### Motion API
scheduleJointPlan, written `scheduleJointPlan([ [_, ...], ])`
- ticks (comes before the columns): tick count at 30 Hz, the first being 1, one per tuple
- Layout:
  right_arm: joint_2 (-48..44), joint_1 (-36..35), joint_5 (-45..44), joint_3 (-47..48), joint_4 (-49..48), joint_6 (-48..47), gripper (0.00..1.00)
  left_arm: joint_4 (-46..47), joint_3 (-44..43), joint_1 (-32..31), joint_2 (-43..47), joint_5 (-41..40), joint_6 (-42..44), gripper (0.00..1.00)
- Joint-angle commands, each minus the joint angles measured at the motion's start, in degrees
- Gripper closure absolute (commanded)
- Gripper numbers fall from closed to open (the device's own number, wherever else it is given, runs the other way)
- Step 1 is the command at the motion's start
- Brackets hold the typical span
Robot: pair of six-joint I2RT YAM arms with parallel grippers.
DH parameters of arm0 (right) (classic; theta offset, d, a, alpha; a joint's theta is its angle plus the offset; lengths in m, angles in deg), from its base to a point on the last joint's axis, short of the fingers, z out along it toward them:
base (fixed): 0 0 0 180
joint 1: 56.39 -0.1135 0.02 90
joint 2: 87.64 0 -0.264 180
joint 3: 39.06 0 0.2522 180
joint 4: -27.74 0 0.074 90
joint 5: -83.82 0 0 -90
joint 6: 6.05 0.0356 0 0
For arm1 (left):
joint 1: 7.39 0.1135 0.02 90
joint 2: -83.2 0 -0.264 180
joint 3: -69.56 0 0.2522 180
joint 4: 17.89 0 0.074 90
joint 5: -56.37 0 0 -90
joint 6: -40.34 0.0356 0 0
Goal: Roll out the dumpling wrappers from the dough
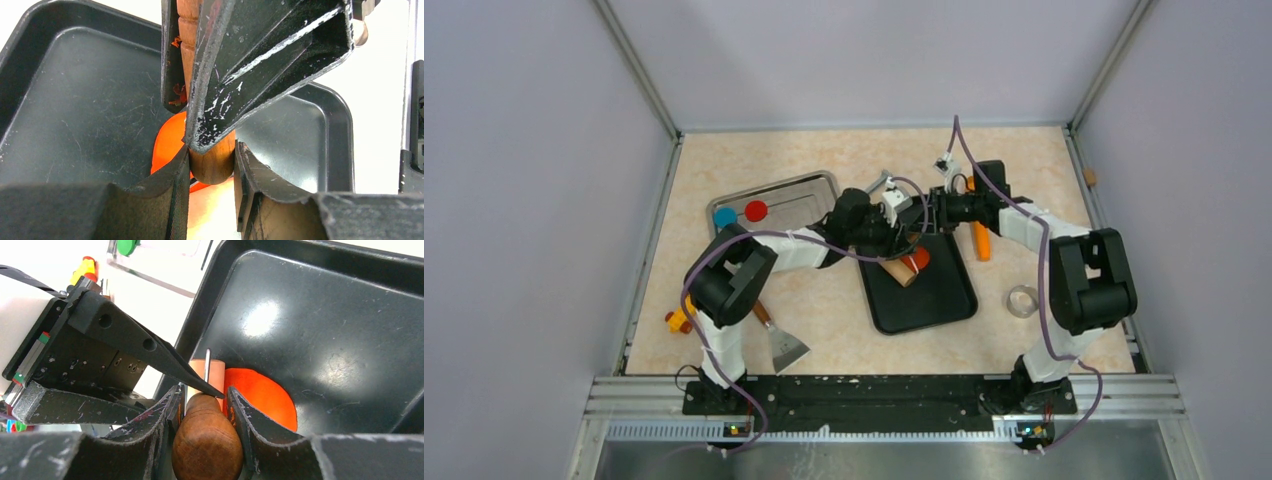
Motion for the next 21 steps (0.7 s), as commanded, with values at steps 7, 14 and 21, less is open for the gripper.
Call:
scheduleJointPlan([
  [7, 2.42, -2.45, -2.15, -2.54, 4.61, -2.04, 1.00, -10.80, 4.14, 2.12, 1.57, -2.06, 3.39, 1.00],
  [14, -0.01, -2.43, 0.30, 2.58, 6.90, 0.80, 1.00, -14.44, 3.17, 2.24, 8.01, 2.01, 7.07, 1.00],
  [21, -3.25, -1.10, -0.25, 12.49, 12.12, -0.53, 1.00, -13.33, -4.92, 2.35, 7.00, 2.78, 5.54, 1.00],
])
